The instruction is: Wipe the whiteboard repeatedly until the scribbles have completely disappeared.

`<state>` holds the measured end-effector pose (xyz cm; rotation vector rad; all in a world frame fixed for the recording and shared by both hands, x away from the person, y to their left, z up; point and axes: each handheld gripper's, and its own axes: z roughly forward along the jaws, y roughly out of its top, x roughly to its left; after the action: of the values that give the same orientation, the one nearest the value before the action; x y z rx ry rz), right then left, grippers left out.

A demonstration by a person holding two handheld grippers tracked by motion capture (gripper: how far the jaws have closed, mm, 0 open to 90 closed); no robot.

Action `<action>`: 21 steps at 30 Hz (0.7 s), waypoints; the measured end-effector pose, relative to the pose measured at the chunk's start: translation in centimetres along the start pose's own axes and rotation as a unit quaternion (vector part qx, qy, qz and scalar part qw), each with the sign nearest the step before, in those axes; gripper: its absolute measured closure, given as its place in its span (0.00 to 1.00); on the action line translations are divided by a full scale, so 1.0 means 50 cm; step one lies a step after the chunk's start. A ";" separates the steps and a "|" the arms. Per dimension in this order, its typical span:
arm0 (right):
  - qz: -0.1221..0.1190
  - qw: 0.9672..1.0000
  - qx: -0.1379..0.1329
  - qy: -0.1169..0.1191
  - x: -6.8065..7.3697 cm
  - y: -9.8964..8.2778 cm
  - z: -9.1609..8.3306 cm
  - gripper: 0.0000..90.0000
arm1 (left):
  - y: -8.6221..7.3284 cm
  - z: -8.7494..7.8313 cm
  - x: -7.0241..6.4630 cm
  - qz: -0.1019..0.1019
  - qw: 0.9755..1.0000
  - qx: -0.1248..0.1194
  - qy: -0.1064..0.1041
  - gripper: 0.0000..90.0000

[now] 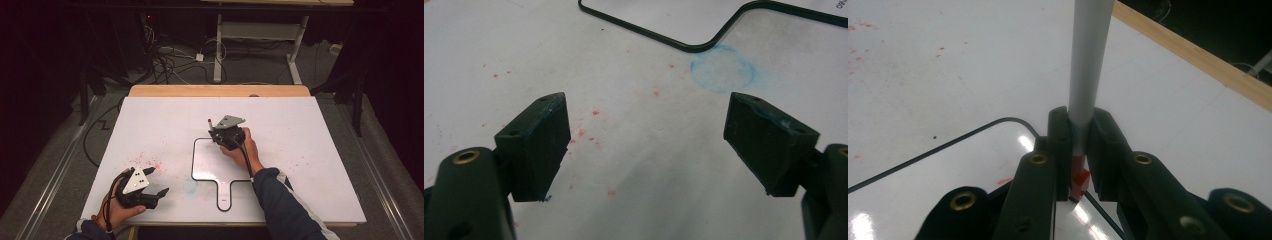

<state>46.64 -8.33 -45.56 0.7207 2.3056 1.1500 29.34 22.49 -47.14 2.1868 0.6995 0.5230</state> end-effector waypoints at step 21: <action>0.025 1.000 -0.007 -0.014 -0.020 -0.036 -0.042 0.91 | 0.004 0.004 -0.003 0.001 1.000 0.003 0.002 0.20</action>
<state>45.68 -11.12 -45.70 0.7886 2.2660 1.1703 29.38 22.17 -47.17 2.1924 0.7018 0.5264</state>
